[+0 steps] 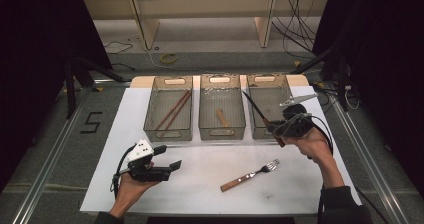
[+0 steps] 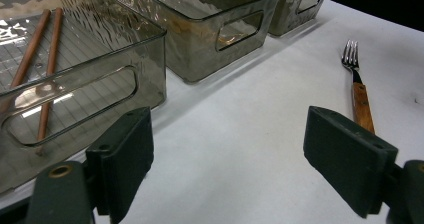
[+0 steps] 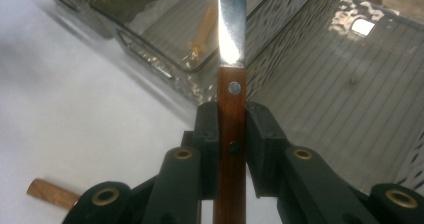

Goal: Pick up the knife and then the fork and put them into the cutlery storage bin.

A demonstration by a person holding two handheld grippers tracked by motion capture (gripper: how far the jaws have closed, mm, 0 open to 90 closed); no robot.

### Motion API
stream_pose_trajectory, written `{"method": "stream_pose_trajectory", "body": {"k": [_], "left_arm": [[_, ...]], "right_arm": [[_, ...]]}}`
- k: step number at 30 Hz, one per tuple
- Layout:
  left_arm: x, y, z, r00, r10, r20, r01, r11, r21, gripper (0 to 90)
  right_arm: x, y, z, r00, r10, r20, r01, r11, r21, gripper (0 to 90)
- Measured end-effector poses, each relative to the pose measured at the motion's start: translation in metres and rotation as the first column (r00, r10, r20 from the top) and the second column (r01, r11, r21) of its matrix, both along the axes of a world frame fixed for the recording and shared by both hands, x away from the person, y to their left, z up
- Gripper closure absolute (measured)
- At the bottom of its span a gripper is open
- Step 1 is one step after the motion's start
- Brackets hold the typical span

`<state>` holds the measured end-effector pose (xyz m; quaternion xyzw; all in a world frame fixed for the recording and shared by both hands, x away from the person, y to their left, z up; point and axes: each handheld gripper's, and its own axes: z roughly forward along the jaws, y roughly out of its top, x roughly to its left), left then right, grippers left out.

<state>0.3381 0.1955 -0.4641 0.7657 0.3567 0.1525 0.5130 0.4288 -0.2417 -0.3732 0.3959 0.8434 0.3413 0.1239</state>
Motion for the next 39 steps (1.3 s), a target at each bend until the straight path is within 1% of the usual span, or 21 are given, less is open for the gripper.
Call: {"method": "stream_pose_trajectory", "body": {"k": [8, 12, 19, 28, 34, 39], "left_arm": [[0.000, 0.000, 0.000, 1.0000, 0.000, -0.002, 0.000, 1.0000, -0.001, 19.4], [0.000, 0.000, 0.000, 1.0000, 0.001, -0.002, -0.001, 1.0000, -0.001, 19.4], [0.000, 0.001, 0.000, 1.0000, 0.004, 0.001, -0.004, 0.9999, -0.010, 19.4], [0.000, 0.001, -0.001, 1.0000, 0.003, 0.001, -0.003, 0.9999, -0.014, 19.4], [0.001, 0.000, -0.001, 1.0000, 0.002, 0.000, -0.002, 0.9999, -0.012, 19.4], [0.001, 0.000, -0.001, 1.0000, 0.000, 0.000, 0.000, 0.9999, -0.012, 19.4]], "right_arm": [[0.022, -0.001, 0.005, 0.9986, -0.054, 0.002, 0.054, 0.9982, 0.026, 77.5], [0.030, -0.001, 0.008, 0.9978, -0.066, 0.008, 0.066, 0.9969, 0.042, 77.5], [0.044, 0.000, 0.015, 0.9952, -0.098, 0.005, 0.098, 0.9943, 0.044, 77.5], [0.064, 0.000, 0.009, 0.9881, -0.153, -0.014, 0.153, 0.9877, 0.032, 77.5], [0.073, 0.001, 0.007, 0.9836, -0.179, -0.020, 0.180, 0.9833, 0.026, 77.4], [0.081, 0.002, 0.003, 0.9778, -0.207, -0.030, 0.208, 0.9779, 0.022, 77.4]]}}
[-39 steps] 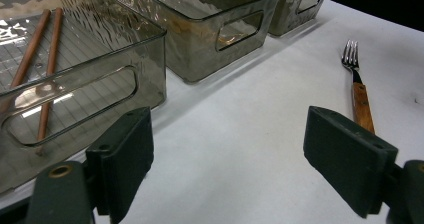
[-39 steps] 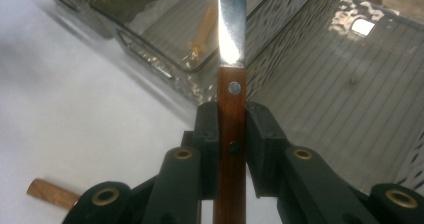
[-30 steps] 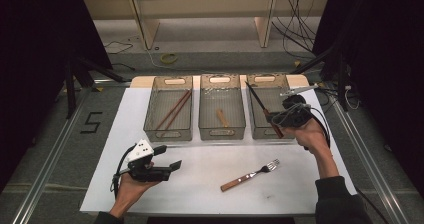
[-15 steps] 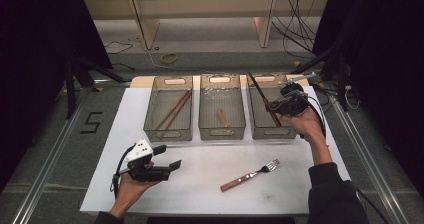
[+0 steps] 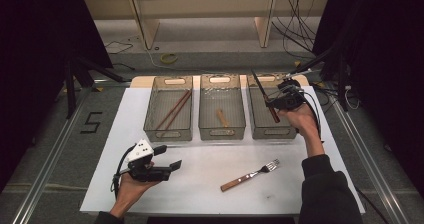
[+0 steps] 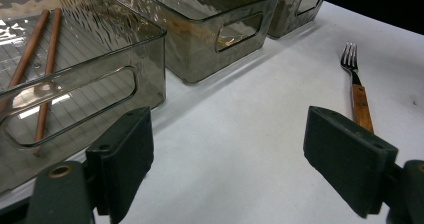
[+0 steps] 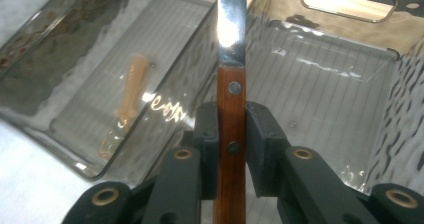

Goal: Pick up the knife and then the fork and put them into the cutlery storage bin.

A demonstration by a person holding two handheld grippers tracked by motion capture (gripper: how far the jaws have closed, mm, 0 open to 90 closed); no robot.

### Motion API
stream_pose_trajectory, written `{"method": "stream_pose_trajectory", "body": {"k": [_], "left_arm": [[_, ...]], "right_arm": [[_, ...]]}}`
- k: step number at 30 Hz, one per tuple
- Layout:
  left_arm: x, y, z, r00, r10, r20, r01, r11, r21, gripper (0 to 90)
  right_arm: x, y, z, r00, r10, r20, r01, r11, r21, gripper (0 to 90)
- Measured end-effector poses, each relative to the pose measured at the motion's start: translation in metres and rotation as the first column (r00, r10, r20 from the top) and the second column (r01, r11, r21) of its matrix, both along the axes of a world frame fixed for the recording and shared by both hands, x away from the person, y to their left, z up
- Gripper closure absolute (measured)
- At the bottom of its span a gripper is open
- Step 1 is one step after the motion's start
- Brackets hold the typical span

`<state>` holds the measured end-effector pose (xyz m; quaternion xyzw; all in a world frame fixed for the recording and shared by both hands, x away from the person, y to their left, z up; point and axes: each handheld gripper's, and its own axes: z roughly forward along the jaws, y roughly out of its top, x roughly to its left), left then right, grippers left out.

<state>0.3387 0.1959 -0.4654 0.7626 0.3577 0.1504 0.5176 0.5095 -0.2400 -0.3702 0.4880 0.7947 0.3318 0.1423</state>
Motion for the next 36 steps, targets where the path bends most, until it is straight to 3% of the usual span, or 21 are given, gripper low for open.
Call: {"method": "stream_pose_trajectory", "body": {"k": [10, 21, 36], "left_arm": [[0.000, 0.000, 0.000, 1.0000, -0.001, 0.001, 0.001, 1.0000, 0.000, 19.4], [0.000, 0.000, 0.000, 1.0000, -0.001, 0.002, 0.001, 1.0000, 0.002, 19.4], [0.000, 0.000, 0.000, 1.0000, -0.005, 0.005, 0.005, 1.0000, 0.009, 19.4]], "right_arm": [[0.009, -0.002, -0.007, 0.9991, -0.034, -0.026, 0.035, 0.9993, 0.017, 77.4], [0.014, -0.004, -0.016, 0.9959, -0.072, -0.054, 0.072, 0.9974, 0.001, 77.3], [0.013, -0.003, -0.029, 0.9907, -0.102, -0.090, 0.102, 0.9948, -0.005, 77.1]]}}
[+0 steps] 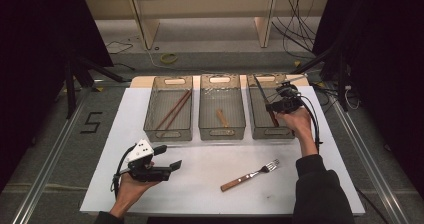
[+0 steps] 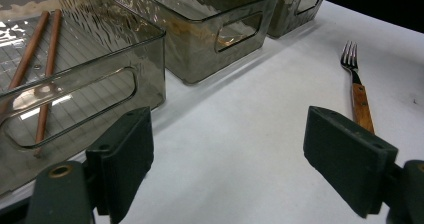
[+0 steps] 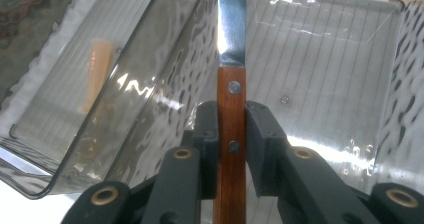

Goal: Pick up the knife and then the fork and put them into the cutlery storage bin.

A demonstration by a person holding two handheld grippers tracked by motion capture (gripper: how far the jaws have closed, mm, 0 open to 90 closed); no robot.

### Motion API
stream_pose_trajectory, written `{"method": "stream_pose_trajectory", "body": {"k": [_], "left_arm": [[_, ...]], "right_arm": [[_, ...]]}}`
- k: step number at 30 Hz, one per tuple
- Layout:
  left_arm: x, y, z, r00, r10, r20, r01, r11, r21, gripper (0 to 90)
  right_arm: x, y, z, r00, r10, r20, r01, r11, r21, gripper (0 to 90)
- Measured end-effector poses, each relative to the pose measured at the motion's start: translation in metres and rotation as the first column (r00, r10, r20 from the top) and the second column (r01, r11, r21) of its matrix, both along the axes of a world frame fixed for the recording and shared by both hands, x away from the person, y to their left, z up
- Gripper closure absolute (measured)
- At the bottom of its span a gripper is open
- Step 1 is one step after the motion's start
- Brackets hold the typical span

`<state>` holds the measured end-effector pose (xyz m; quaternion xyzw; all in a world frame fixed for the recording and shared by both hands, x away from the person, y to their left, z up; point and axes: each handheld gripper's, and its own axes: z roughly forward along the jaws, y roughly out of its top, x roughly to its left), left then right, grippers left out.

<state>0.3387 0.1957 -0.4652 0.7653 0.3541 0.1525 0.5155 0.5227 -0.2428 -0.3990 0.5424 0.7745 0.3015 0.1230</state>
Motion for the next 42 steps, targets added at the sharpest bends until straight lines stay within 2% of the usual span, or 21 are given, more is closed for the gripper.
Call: {"method": "stream_pose_trajectory", "body": {"k": [8, 10, 11, 15, 20, 24, 29, 35, 37, 42], "left_arm": [[0.000, 0.000, 0.000, 1.0000, 0.000, 0.000, 0.000, 1.0000, 0.001, 19.4], [0.000, 0.000, 0.000, 1.0000, 0.002, 0.000, -0.002, 1.0000, -0.003, 19.5], [0.000, 0.000, 0.000, 1.0000, 0.002, -0.001, -0.002, 1.0000, -0.002, 19.4], [0.000, 0.000, 0.000, 1.0000, 0.000, -0.002, 0.000, 1.0000, 0.000, 19.4], [0.000, 0.000, 0.000, 1.0000, 0.002, -0.002, -0.002, 1.0000, -0.003, 19.5], [0.000, 0.000, 0.000, 1.0000, 0.001, -0.002, -0.001, 1.0000, -0.002, 19.4], [0.000, 0.000, 0.000, 1.0000, 0.000, -0.003, 0.000, 1.0000, 0.003, 19.4], [0.000, 0.000, 0.000, 1.0000, 0.001, -0.001, -0.001, 1.0000, 0.003, 19.4], [0.000, 0.000, 0.000, 1.0000, 0.000, 0.000, 0.000, 1.0000, 0.005, 19.4], [0.000, 0.000, 0.000, 1.0000, 0.000, 0.002, 0.000, 1.0000, 0.005, 19.4]], "right_arm": [[0.001, -0.001, -0.009, 0.9993, -0.028, -0.025, 0.028, 0.9995, -0.017, 75.3], [0.002, -0.002, -0.011, 0.9990, -0.026, -0.036, 0.026, 0.9995, 0.018, 63.6], [0.002, -0.002, -0.011, 0.9989, -0.024, -0.040, 0.025, 0.9993, 0.027, 61.2], [-0.002, -0.001, -0.004, 0.9999, 0.004, -0.011, -0.003, 0.9988, 0.049, 56.4], [-0.013, 0.004, 0.006, 0.9978, 0.058, 0.031, -0.060, 0.9971, 0.048, 49.9], [-0.031, 0.013, 0.013, 0.9896, 0.125, 0.072, -0.130, 0.9888, 0.074, 46.5], [-0.062, 0.029, 0.013, 0.9720, 0.202, 0.120, -0.209, 0.9766, 0.050, 42.8], [-0.100, 0.046, 0.004, 0.9529, 0.270, 0.139, -0.279, 0.9585, 0.056, 41.8], [-0.108, 0.052, 0.001, 0.9465, 0.295, 0.131, -0.302, 0.9524, 0.040, 41.7], [-0.125, 0.067, -0.010, 0.9339, 0.335, 0.125, -0.342, 0.9385, 0.044, 42.6]]}}
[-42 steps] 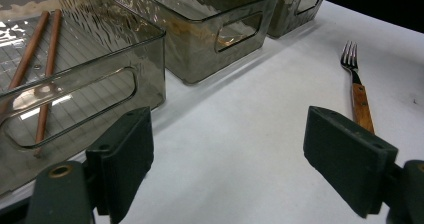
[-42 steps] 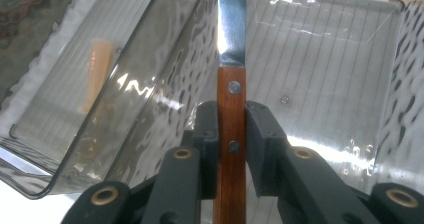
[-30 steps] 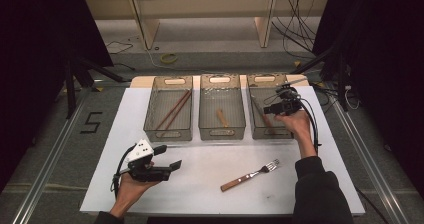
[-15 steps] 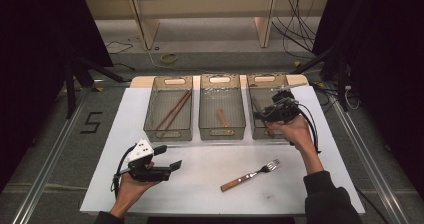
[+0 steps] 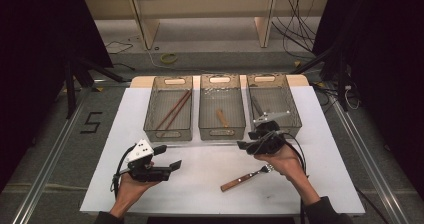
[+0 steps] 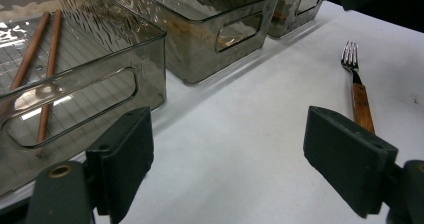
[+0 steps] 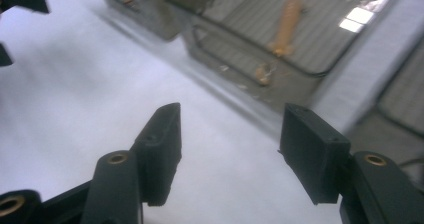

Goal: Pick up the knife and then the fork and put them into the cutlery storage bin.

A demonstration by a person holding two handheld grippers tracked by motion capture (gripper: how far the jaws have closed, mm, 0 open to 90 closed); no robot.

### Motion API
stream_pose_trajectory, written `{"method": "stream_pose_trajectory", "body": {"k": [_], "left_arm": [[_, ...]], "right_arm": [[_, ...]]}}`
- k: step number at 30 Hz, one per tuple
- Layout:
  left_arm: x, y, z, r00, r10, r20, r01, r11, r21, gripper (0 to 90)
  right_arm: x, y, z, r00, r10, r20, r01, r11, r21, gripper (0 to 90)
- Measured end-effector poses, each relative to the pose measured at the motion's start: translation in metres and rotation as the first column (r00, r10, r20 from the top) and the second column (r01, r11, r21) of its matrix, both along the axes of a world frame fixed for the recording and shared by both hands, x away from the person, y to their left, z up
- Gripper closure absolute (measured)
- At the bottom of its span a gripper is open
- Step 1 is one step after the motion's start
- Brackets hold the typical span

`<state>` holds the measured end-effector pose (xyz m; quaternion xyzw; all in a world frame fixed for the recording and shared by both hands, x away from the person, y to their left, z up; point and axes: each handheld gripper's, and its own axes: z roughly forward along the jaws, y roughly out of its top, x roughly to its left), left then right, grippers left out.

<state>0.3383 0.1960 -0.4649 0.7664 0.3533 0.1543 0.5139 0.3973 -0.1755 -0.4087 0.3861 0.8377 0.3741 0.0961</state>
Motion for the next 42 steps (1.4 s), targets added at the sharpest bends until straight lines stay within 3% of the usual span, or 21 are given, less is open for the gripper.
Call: {"method": "stream_pose_trajectory", "body": {"k": [7, 12, 19, 25, 37, 42], "left_arm": [[0.000, 0.000, 0.000, 1.0000, 0.000, 0.003, 0.000, 1.0000, 0.000, 19.4], [0.000, 0.000, 0.000, 1.0000, -0.001, 0.002, 0.001, 1.0000, 0.002, 19.4], [0.000, -0.001, 0.000, 1.0000, -0.002, 0.000, 0.002, 1.0000, 0.001, 19.4], [0.000, -0.001, 0.000, 1.0000, -0.003, -0.002, 0.003, 1.0000, 0.001, 19.4], [0.000, -0.001, 0.000, 1.0000, -0.004, -0.002, 0.004, 1.0000, 0.003, 19.4], [0.000, -0.001, 0.000, 1.0000, -0.004, -0.003, 0.004, 1.0000, 0.003, 19.4]], "right_arm": [[-0.016, 0.018, -0.013, 0.9968, 0.075, -0.028, -0.076, 0.9970, -0.016, 47.1], [-0.027, 0.027, -0.026, 0.9915, 0.121, -0.048, -0.123, 0.9918, -0.035, 56.1], [-0.044, 0.045, -0.040, 0.9767, 0.200, -0.078, -0.205, 0.9765, -0.066, 71.4], [-0.051, 0.055, -0.053, 0.9669, 0.234, -0.101, -0.245, 0.9640, -0.104, 82.6], [-0.058, 0.067, -0.067, 0.9525, 0.274, -0.132, -0.291, 0.9475, -0.132, 89.4], [-0.061, 0.065, -0.065, 0.9393, 0.300, -0.167, -0.323, 0.9367, -0.135, 90.0]]}}
